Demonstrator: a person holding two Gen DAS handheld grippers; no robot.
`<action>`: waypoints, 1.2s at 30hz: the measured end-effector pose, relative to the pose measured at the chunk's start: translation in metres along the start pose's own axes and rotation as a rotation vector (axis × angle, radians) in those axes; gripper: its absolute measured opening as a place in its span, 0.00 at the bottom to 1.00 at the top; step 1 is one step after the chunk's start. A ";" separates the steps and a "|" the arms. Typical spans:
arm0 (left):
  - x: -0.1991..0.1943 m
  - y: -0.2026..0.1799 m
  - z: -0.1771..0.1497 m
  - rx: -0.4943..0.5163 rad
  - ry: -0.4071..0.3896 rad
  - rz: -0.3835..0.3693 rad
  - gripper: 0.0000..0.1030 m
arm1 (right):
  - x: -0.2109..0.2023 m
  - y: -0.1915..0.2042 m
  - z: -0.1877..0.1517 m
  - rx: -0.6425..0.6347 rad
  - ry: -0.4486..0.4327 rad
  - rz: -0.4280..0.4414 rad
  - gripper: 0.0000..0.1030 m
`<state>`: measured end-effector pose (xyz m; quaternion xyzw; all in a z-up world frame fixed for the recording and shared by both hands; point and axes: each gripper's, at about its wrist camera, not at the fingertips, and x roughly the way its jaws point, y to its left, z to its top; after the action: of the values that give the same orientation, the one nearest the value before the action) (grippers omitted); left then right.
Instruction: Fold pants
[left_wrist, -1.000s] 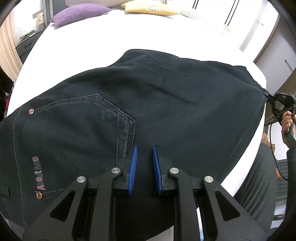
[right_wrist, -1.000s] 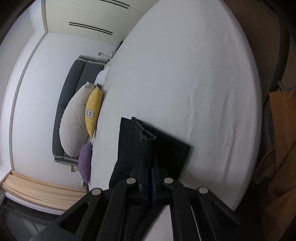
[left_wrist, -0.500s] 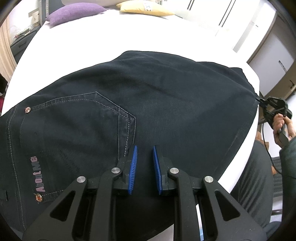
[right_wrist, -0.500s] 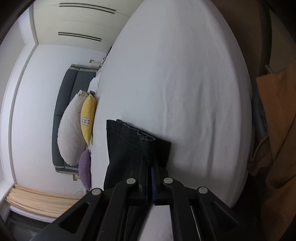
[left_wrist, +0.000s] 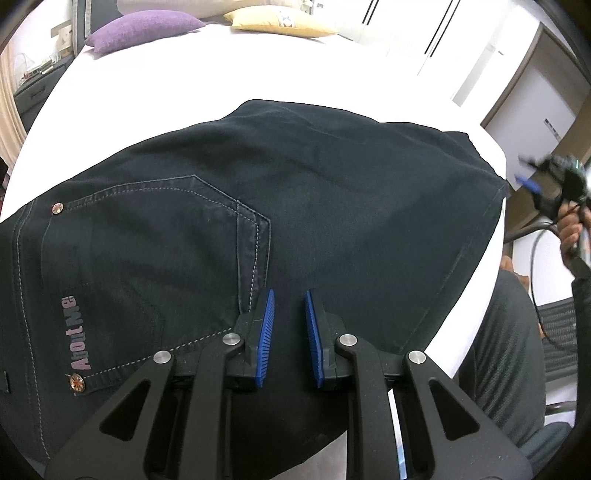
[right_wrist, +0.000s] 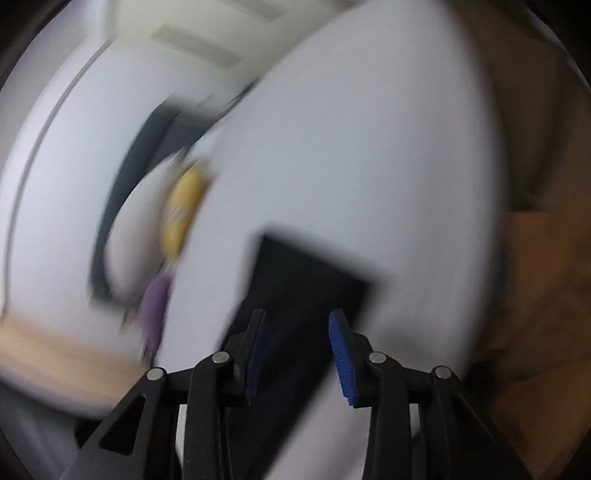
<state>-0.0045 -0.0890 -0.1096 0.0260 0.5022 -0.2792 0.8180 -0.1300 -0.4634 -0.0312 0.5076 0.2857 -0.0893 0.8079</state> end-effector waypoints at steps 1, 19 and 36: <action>-0.001 0.001 -0.002 -0.004 -0.003 -0.004 0.17 | 0.015 0.018 -0.007 -0.047 0.058 0.065 0.38; -0.010 0.021 -0.015 -0.033 -0.039 -0.049 0.17 | 0.085 0.059 -0.017 -0.122 0.198 0.007 0.34; -0.010 0.015 -0.006 -0.025 -0.015 -0.024 0.17 | 0.096 -0.083 0.078 0.248 -0.130 -0.057 0.00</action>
<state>-0.0058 -0.0703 -0.1083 0.0075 0.4999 -0.2830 0.8185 -0.0582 -0.5565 -0.1223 0.5882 0.2340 -0.1795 0.7530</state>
